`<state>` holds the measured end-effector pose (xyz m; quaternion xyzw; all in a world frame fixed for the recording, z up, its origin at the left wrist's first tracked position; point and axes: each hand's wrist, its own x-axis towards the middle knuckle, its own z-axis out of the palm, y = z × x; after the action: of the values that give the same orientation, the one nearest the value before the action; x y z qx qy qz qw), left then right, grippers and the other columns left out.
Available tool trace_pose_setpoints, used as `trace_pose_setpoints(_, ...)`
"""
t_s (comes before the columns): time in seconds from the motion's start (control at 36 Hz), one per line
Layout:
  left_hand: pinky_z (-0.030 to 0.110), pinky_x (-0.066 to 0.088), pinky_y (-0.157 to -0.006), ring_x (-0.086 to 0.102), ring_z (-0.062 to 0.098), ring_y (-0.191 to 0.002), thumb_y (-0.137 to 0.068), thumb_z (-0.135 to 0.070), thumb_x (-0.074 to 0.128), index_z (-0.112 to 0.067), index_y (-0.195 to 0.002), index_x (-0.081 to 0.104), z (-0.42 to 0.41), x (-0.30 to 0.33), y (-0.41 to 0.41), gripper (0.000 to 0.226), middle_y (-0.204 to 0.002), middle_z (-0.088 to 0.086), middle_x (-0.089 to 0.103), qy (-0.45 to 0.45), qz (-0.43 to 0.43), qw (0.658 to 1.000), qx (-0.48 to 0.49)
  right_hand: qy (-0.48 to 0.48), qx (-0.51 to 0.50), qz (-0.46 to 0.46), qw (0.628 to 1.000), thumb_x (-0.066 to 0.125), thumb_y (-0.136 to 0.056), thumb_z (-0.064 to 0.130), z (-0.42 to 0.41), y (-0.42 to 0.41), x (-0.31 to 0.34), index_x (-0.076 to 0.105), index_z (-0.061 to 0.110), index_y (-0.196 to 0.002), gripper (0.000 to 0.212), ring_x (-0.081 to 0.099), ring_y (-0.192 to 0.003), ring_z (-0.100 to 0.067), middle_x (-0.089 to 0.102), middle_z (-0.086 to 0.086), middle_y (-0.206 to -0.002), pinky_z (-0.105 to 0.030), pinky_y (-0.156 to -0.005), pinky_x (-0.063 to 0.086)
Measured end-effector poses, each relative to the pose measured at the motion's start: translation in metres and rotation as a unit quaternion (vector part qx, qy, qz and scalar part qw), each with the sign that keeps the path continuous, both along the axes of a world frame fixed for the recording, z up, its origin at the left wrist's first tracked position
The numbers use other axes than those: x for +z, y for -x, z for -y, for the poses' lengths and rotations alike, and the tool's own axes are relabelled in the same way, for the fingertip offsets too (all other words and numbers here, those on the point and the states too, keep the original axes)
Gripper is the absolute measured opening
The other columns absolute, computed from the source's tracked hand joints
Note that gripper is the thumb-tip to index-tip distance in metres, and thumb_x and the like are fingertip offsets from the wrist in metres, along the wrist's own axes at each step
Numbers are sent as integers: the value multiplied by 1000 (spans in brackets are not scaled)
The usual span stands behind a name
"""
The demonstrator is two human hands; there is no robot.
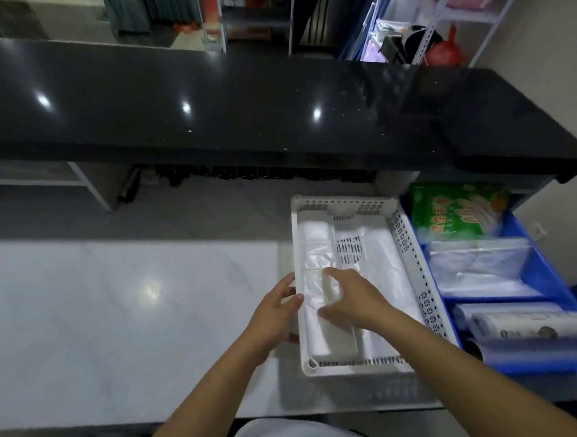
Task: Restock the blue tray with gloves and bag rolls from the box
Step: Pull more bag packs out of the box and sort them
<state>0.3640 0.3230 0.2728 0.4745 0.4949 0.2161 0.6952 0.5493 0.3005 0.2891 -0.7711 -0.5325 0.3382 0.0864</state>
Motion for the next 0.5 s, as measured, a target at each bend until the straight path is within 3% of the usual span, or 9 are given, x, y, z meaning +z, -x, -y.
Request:
trace_pose_setpoints(0.08, 40, 62, -66, 66, 16, -104, -102, -30, 48, -53, -127, 55, 1, -4, 1, 35, -121, -7, 64, -9, 6, 1000, 2, -2, 35, 63, 997, 71, -74, 58, 5, 3, -3, 31, 41, -148, 87, 43, -133, -23, 40, 5, -151, -37, -101, 42)
trace_pose_setpoints(0.14, 45, 62, -74, 64, 19, -109, -102, -31, 48, -53, -128, 55, 4, -6, 0, 35, -123, -7, 63, -30, -5, 1000, 7, -5, 76, 155, 985, 62, -77, 67, 8, 5, -5, 28, 43, -148, 83, 13, -150, -30, 22, 2, -163, -51, -117, 19)
trace_pose_setpoints(0.19, 48, 59, -85, 63, 14, -111, -101, -35, 47, -62, -122, 53, 8, -8, -1, 34, -121, -17, 64, -64, -25, 998, 7, -11, 102, 198, 975, 54, -78, 74, 9, 4, -6, 25, 45, -150, 83, -17, -151, -28, -4, 4, -167, -57, -117, -4)
trace_pose_setpoints(0.22, 46, 58, -89, 63, 10, -110, -101, -37, 46, -68, -117, 52, 9, -8, -1, 35, -117, -23, 65, -80, -31, 996, 6, -13, 110, 203, 973, 52, -78, 76, 9, 4, -7, 24, 45, -151, 83, -24, -149, -26, -10, 5, -166, -57, -117, -8)
trace_pose_setpoints(0.31, 43, 58, -91, 63, 8, -110, -101, -42, 46, -65, -118, 51, 12, -11, -3, 29, -121, -19, 64, -96, -41, 994, 6, -13, 127, 205, 970, 47, -78, 79, 10, 0, -9, 23, 45, -152, 85, -26, -148, -23, -12, 6, -166, -57, -117, -11)
trace_pose_setpoints(0.39, 39, 61, -83, 63, 11, -108, -100, -44, 46, -61, -123, 51, 12, -12, -3, 29, -121, -11, 64, -96, -46, 994, 12, -14, 148, 212, 966, 38, -78, 83, 11, -7, -12, 19, 46, -153, 86, -27, -148, -23, -12, 6, -166, -58, -117, -12)
trace_pose_setpoints(0.5, 45, 59, -88, 64, 15, -110, -99, -45, 49, -38, -136, 54, 18, -11, -2, 39, -125, -4, 64, -96, -66, 992, 45, -31, 190, 245, 950, 10, -81, 84, 21, -13, -23, -3, 44, -155, 85, -32, -145, -23, -19, 4, -165, -58, -115, -17)
